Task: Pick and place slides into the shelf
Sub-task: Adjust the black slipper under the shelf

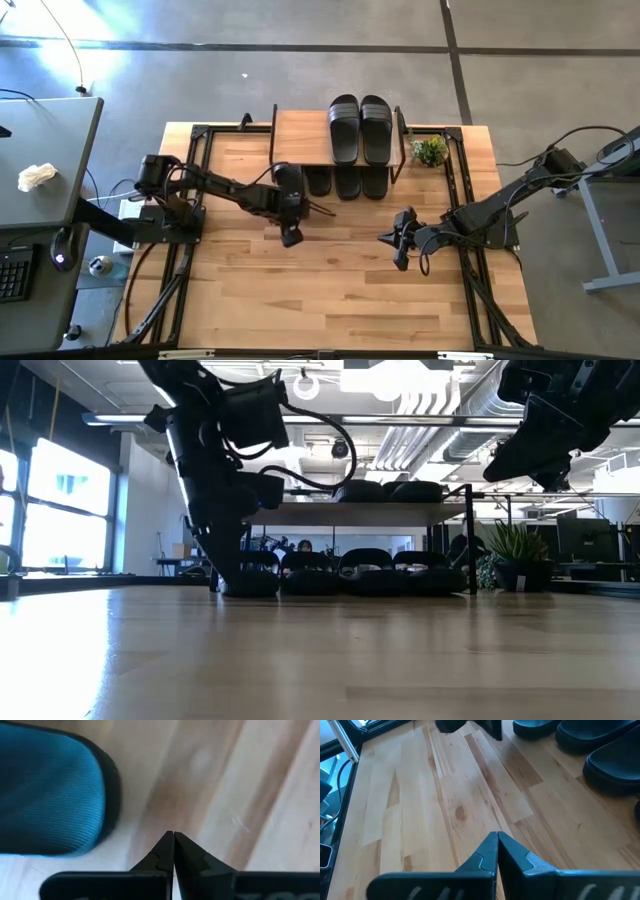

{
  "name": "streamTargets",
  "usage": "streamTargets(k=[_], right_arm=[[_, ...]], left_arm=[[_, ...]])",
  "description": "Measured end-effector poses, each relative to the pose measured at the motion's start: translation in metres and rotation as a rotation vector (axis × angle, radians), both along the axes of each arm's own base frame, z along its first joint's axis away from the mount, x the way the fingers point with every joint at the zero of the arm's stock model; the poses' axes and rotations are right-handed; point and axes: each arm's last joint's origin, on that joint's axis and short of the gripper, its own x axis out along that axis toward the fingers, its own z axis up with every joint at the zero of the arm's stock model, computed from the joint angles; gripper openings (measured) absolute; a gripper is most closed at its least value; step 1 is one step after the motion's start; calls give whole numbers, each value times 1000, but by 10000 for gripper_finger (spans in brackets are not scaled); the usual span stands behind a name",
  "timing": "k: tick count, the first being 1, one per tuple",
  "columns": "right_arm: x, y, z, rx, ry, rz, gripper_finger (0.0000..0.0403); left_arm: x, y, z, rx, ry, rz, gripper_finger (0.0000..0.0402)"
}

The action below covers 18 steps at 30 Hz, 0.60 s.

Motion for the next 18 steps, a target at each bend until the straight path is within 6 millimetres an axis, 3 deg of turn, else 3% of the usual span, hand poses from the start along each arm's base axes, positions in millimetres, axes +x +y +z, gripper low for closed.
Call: streamTargets(k=[18], right_arm=[[0, 0, 0, 12, -1, -7, 0]], left_arm=[[-8, 47, -2, 42, -17, 87, 0]])
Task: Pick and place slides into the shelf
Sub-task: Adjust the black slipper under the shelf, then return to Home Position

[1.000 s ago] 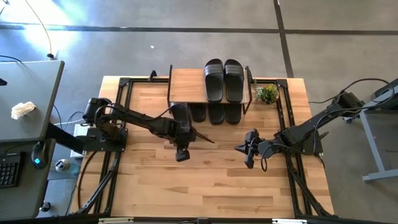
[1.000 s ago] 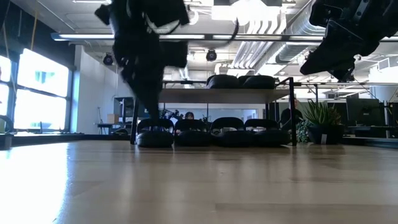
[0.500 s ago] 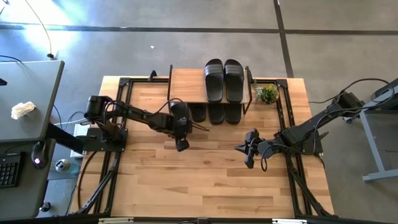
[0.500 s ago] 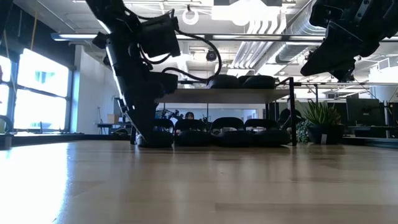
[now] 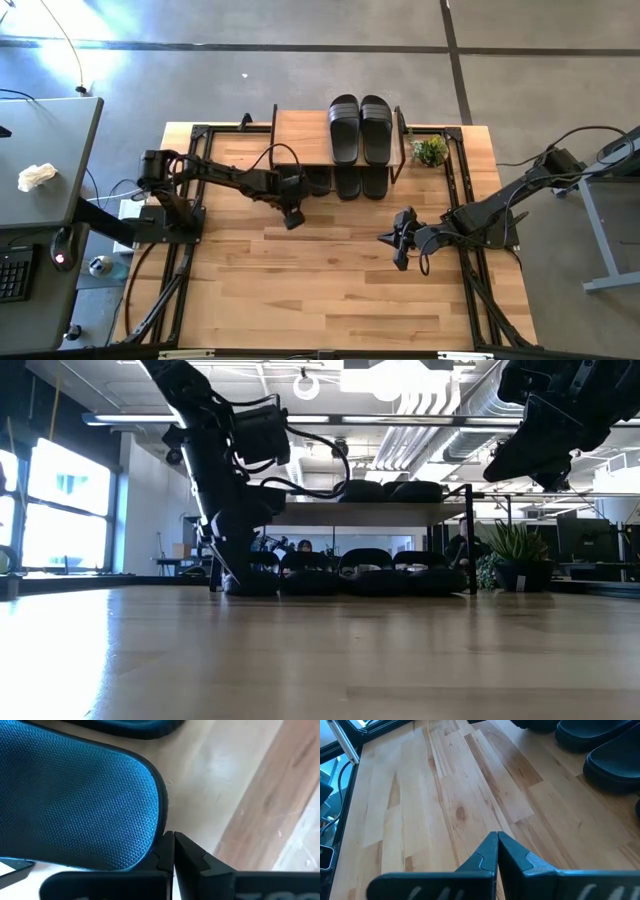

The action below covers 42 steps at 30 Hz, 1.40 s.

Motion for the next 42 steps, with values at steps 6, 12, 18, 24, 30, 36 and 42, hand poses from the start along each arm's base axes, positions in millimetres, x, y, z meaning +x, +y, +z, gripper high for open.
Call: streamTargets(k=[6, 12, 18, 24, 30, 36, 42], right_arm=[[0, 0, 0, 0, 0, -1, 0], [0, 0, 0, 0, 0, -2, 0], [0, 0, 0, 0, -1, -3, 0], [0, 0, 0, -2, -2, -5, 0], [0, -1, -1, -1, 4, -12, 0], [-1, -1, -1, -8, 10, -16, 0], [-1, -1, -1, 24, 10, -25, 0]], left_arm=[[-3, 9, 0, 9, 7, 2, 0], [-2, 9, 0, 34, 13, 1, 0], [-2, 8, 0, 28, 9, 5, 0], [1, 6, 1, 4, -23, 16, 0], [7, -8, 2, -5, -55, -15, 0], [11, -27, 4, -24, -75, -20, 0], [12, -54, 31, -65, -210, -38, 0]])
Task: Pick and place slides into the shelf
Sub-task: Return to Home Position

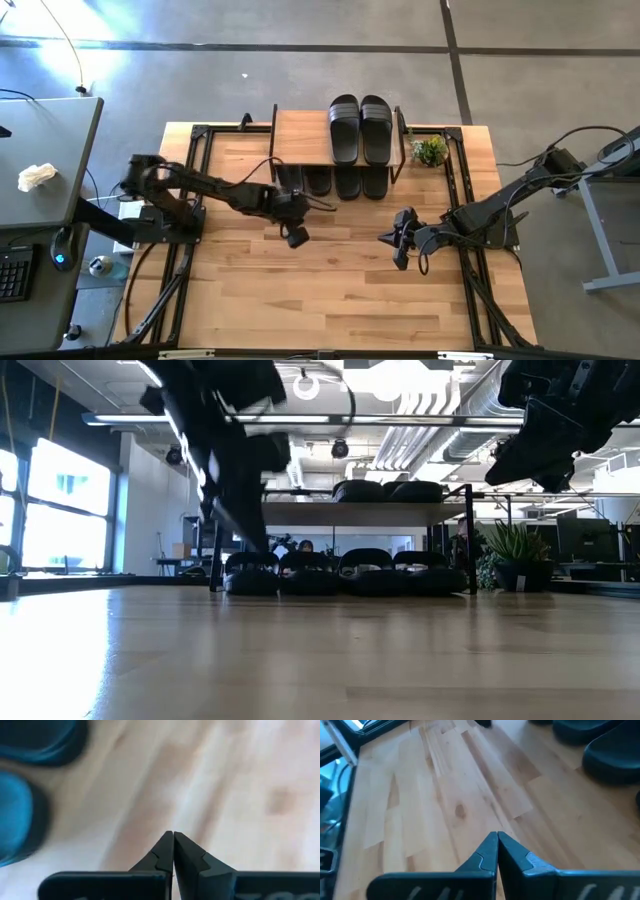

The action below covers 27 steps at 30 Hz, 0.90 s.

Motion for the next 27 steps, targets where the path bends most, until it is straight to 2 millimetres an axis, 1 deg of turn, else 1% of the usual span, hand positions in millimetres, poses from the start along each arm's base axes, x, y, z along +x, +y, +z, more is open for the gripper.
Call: streamTargets(k=[2, 3, 5, 7, 12, 15, 16, 18, 20, 22, 25, 27], right_arm=[[1, 1, 3, 31, 1, 20, 0], [2, 1, 7, 46, -8, 38, 0], [4, 1, 21, 79, -39, 83, 0], [8, -3, 39, 107, -83, 136, 0], [15, -21, 99, 174, -252, 287, 0], [15, -34, 146, 101, -400, 363, 0], [12, -38, 162, 63, -441, 382, 0], [4, -46, 200, -33, -571, 394, 0], [-10, -51, 230, -128, -629, 401, 0], [-27, -56, 261, -223, -705, 375, 0], [-56, -63, 294, -326, -750, 308, 0], [-74, -67, 308, -360, -760, 263, 0]], left_arm=[[-2, -8, 18, -44, -84, -43, 1], [-3, -11, 29, -63, -135, -67, 1], [-6, -14, 54, -88, -227, -110, 1], [-10, -14, 85, -89, -341, -146, 1], [-18, -11, 173, -9, -671, -250, 1], [-24, -9, 222, 26, -831, -384, 1], [-28, -9, 237, 41, -869, -420, 1], [-36, -7, 268, 89, -948, -472, 1], [-46, -7, 295, 150, -1009, -500, 1], [-56, -8, 316, 223, -1023, -508, 1], [-74, -7, 340, 328, -1007, -461, 1], [-87, -8, 353, 375, -1006, -424, 1]])
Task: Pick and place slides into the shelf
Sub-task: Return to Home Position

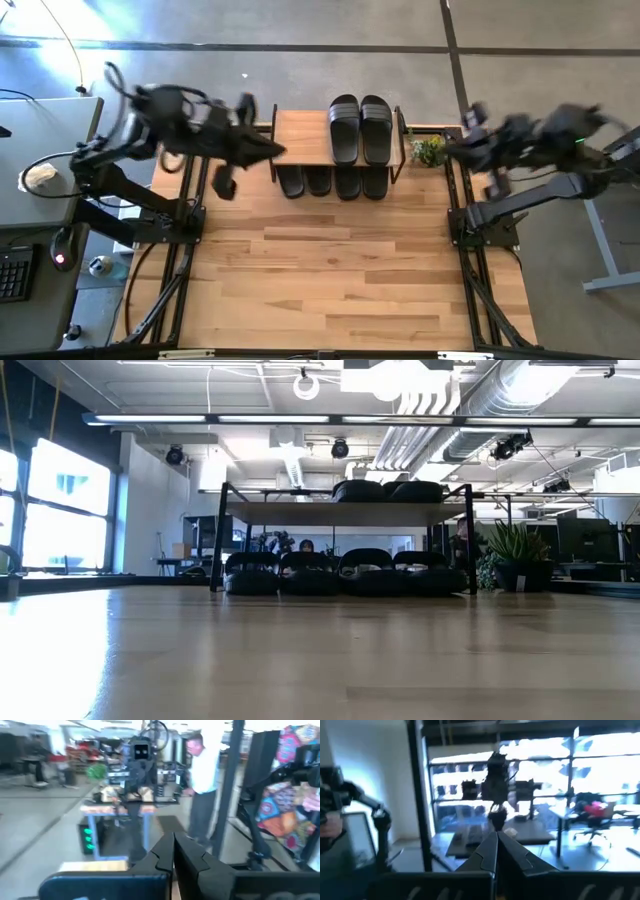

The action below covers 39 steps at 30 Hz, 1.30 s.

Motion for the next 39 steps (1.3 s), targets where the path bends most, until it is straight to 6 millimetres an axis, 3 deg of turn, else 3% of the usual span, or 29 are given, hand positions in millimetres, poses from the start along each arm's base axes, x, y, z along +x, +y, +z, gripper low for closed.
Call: streamTargets(k=[3, 7, 10, 14, 20, 28, 36, 39], right_arm=[[-25, -5, 15, 6, -33, -46, 0], [-52, -10, 19, -1, -33, -76, 0], [-69, -14, 13, 23, -22, -99, 0], [-83, -18, -14, 73, 1, -163, 0], [-94, -19, -65, 220, -163, -102, 0], [-88, -18, -118, 261, -246, -80, 0], [-109, -22, -155, 311, -427, -87, 0], [-105, -22, -163, 323, -412, -99, 0]], left_arm=[[-23, -1, 12, 15, -14, 47, 1], [-59, -4, 20, 19, -42, 94, 1], [-84, -7, 20, 11, -20, 117, 1], [-108, -8, 12, -24, 6, 181, 0], [-128, -8, -23, -82, -28, 235, 0], [-158, -11, -85, -179, -185, 254, 0], [-199, -14, -140, -292, -268, 309, 0], [-211, -15, -154, -313, -306, 315, 0]])
